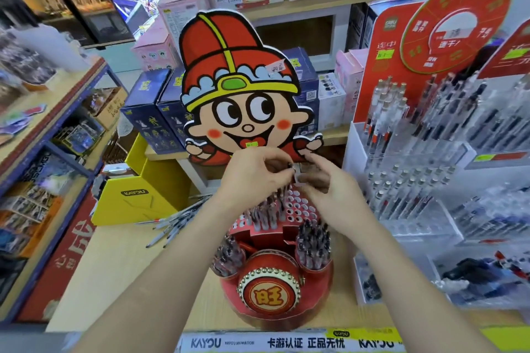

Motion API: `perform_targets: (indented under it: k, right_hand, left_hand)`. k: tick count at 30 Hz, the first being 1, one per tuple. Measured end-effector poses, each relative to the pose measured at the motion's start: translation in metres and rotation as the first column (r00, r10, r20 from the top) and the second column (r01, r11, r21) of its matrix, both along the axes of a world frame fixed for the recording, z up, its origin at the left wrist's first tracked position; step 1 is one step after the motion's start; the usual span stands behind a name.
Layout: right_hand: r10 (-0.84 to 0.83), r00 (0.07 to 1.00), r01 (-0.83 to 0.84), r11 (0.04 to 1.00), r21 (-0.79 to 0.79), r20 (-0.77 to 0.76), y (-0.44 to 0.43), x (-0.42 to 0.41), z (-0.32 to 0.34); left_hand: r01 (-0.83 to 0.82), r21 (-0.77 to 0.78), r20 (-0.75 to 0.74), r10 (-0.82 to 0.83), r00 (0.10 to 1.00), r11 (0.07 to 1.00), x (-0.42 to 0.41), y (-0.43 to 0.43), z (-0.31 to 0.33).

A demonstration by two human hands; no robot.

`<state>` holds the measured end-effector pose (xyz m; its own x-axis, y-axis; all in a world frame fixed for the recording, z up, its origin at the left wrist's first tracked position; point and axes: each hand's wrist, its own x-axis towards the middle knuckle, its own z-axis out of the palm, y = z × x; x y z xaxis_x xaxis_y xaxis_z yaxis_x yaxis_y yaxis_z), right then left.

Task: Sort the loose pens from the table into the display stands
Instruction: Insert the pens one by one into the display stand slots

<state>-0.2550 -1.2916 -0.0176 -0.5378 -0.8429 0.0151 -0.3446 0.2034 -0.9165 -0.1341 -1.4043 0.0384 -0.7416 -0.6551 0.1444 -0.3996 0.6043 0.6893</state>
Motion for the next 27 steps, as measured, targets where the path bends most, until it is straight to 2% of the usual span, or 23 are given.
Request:
perform_targets:
  k: [3, 6, 9, 12, 15, 21, 27]
  right_hand:
    - [-0.021, 0.998, 0.02, 0.999, 0.026, 0.059, 0.007, -0.006, -0.005]
    - [-0.017, 0.993, 0.013, 0.999, 0.037, 0.113, 0.012, -0.01, -0.009]
    - [0.002, 0.992, -0.009, 0.999, 0.053, 0.124, 0.016, -0.013, -0.011]
    - [0.046, 0.988, -0.059, 0.995, 0.082, 0.149, 0.018, -0.013, -0.014]
    - [0.087, 0.988, -0.098, 0.992, 0.08, 0.131, 0.021, -0.012, -0.016]
    - [0.107, 0.99, -0.114, 0.991, 0.07, 0.095, 0.03, -0.011, -0.015]
    - [0.1, 0.992, -0.103, 0.994, 0.032, 0.082, 0.032, -0.006, -0.008]
  left_hand:
    - [-0.026, 0.077, 0.036, 0.023, 0.999, 0.997, 0.0, 0.0, 0.002]
    - [-0.055, 0.072, 0.121, 0.046, 0.992, 0.996, 0.001, 0.002, 0.003]
    - [-0.09, -0.002, 0.192, 0.088, 0.977, 0.996, 0.003, -0.001, 0.006]
    - [-0.046, -0.177, 0.325, 0.102, 0.94, 0.983, 0.005, 0.002, 0.003]
    - [-0.046, -0.21, 0.343, 0.118, 0.932, 0.977, 0.004, 0.008, 0.002]
    - [-0.24, -0.146, 0.413, 0.28, 0.867, 0.96, -0.013, 0.009, 0.009]
    - [-0.2, 0.061, 0.441, 0.153, 0.884, 0.978, -0.009, 0.005, 0.015]
